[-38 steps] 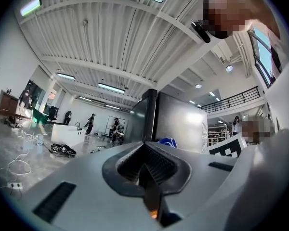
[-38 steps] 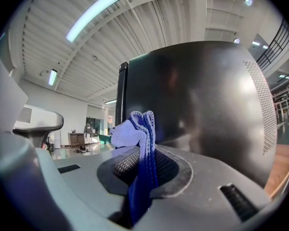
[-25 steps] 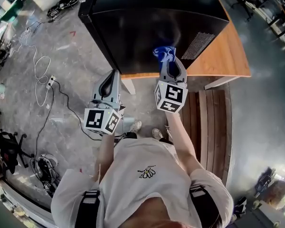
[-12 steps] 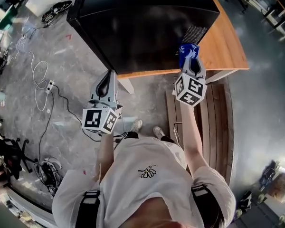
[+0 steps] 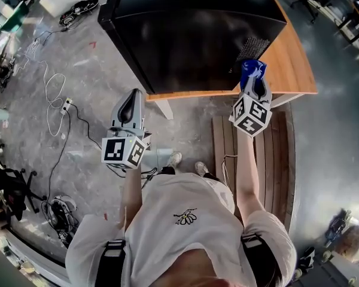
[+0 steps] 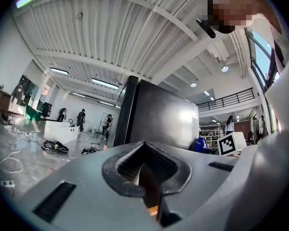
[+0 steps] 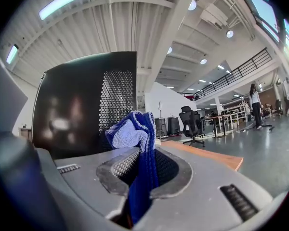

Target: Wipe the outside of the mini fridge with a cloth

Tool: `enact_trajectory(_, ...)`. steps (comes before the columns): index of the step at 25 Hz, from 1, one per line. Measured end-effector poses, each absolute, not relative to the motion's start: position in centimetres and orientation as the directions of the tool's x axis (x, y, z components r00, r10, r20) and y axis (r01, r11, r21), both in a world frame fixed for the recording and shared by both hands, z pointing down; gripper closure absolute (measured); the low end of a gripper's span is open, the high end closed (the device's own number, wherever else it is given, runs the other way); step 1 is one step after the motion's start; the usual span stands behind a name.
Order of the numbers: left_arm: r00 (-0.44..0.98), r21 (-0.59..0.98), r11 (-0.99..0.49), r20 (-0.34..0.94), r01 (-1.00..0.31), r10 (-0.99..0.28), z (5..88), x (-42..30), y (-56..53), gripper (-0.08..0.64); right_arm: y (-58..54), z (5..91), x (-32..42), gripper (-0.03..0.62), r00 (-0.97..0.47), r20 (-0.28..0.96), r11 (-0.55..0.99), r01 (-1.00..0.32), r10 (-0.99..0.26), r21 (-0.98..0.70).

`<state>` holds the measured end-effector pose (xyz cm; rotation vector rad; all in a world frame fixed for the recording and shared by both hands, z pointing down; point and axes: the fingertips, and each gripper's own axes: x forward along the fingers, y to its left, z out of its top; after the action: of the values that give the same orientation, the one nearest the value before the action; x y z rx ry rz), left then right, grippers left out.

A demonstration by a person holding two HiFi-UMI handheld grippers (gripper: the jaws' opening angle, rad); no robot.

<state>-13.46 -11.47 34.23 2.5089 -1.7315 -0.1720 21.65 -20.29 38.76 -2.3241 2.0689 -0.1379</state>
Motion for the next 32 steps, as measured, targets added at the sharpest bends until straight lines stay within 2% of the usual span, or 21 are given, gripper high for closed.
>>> enact_trajectory(7,0.350,0.142,-0.352,-0.036,-0.925,-0.936,34.6,-14.4,-10.9,0.555,-18.4,38.5,20.2,0.531,0.113,0.039,-0.117,-0.987,-0.993,-0.109)
enact_trajectory(11,0.353,0.136,-0.355,-0.040,-0.925,-0.935,34.9,-15.4,-11.0,0.555,-17.2,38.3,16.7,0.531,0.068,0.020,-0.069,-0.996,-0.997,-0.060)
enact_trajectory(15,0.334,0.123,-0.338,-0.050,-0.933,-0.941,36.0,-17.0,-11.0,0.555,-16.9,38.6,9.5,0.531,-0.080,-0.001,0.080,-0.996,-0.997,-0.041)
enact_trajectory(21,0.327,0.089,-0.332,-0.069,-0.939,-0.943,36.5,-19.6,-10.4,0.555,-17.2,39.8,-3.9,0.531,-0.314,-0.009,0.314,-0.944,-0.949,-0.105)
enact_trajectory(27,0.272,0.077,-0.274,-0.037,-0.959,-0.962,37.1,-25.1,-10.0,0.555,-17.3,41.0,-13.1,0.531,-0.432,0.004,0.430,-0.898,-0.902,-0.092)
enact_trajectory(32,0.209,0.076,-0.207,0.015,-0.975,-0.978,38.0,-27.4,-10.3,0.555,-18.3,41.9,-16.6,0.531,-0.481,0.014,0.480,-0.875,-0.876,-0.066)
